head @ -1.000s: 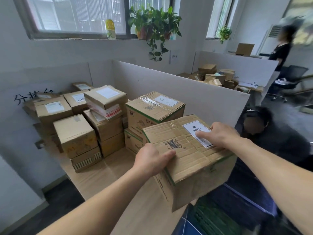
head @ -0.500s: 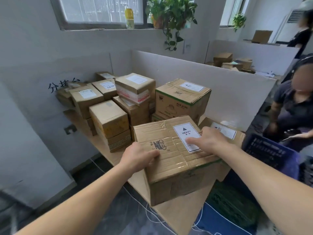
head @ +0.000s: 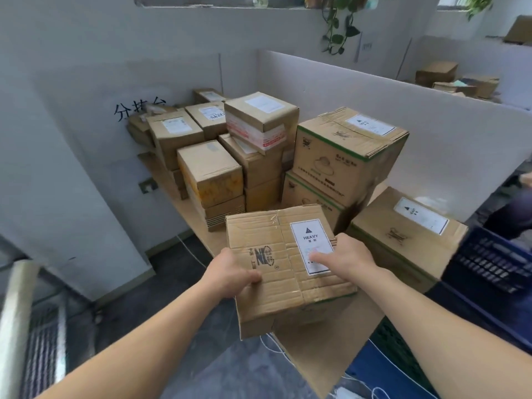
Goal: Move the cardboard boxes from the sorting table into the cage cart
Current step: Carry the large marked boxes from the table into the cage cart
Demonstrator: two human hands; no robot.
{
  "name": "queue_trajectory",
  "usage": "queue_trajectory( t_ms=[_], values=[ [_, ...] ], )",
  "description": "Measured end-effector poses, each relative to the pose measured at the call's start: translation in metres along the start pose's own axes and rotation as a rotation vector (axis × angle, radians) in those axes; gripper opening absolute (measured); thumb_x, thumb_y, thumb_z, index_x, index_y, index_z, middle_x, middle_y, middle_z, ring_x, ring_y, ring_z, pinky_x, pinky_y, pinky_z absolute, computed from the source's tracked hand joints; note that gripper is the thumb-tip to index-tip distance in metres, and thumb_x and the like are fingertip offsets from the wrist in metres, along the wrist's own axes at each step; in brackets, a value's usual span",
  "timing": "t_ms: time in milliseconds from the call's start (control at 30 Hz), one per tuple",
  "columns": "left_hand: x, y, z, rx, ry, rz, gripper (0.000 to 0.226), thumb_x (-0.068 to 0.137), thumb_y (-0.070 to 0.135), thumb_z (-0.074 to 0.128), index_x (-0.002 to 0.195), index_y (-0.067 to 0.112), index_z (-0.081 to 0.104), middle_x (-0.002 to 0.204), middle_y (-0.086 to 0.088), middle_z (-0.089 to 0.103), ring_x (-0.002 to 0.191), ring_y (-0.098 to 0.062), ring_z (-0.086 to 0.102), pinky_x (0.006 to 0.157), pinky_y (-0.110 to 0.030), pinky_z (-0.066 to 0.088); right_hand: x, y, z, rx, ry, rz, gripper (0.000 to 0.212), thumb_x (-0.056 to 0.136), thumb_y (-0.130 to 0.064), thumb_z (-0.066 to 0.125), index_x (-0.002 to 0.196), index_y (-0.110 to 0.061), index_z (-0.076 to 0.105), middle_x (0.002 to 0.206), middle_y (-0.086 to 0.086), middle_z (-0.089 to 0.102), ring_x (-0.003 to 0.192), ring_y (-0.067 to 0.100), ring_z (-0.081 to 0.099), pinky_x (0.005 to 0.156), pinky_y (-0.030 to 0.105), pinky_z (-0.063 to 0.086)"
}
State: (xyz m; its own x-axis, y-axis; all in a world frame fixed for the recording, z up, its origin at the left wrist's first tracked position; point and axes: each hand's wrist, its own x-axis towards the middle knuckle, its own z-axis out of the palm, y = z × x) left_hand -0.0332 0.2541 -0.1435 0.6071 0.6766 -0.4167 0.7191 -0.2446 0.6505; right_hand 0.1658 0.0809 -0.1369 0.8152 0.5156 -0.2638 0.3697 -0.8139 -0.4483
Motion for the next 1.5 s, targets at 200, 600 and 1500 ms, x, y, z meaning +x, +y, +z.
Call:
queue_trajectory(
  t_ms=[200,600,1500],
  values=[
    [0.004,0.006,0.023,0.014,0.017,-0.064,0.044,0.074,0.02,0.086,0.111,0.017,0.063,0.106,0.0,0.071,0.099,-0.019,0.067,0.092,-0.037,0.055,0.032,0.021,0.017,-0.019,-0.111,-0.034,0.061,0.061,-0.063,0.077,0.105,-0.025,0.06,0.102,-0.006,0.066,0.091,0.016,0.063,0.08,0.041,0.058],
    [0.02,0.004,0.032,0.043,0.023,-0.118,0.065,0.08,0.029,0.083,0.13,0.016,0.044,0.124,-0.004,0.062,0.109,-0.022,0.059,0.095,-0.036,0.051,0.07,0.035,0.029,-0.004,-0.295,-0.015,0.087,0.07,-0.059,0.082,0.134,-0.016,0.042,0.127,-0.001,0.06,0.113,0.021,0.059,0.094,0.041,0.053],
    [0.03,-0.007,0.012,0.019,-0.148,-0.09,0.062,0.089,0.026,0.075,0.133,0.012,0.034,0.12,-0.012,0.055,0.09,-0.03,0.064,0.057,-0.04,0.062,0.064,0.029,0.042,0.033,-0.245,0.077,0.074,0.065,-0.069,0.074,0.127,-0.029,0.064,0.115,-0.01,0.069,0.097,0.012,0.065,0.08,0.033,0.052]
  ],
)
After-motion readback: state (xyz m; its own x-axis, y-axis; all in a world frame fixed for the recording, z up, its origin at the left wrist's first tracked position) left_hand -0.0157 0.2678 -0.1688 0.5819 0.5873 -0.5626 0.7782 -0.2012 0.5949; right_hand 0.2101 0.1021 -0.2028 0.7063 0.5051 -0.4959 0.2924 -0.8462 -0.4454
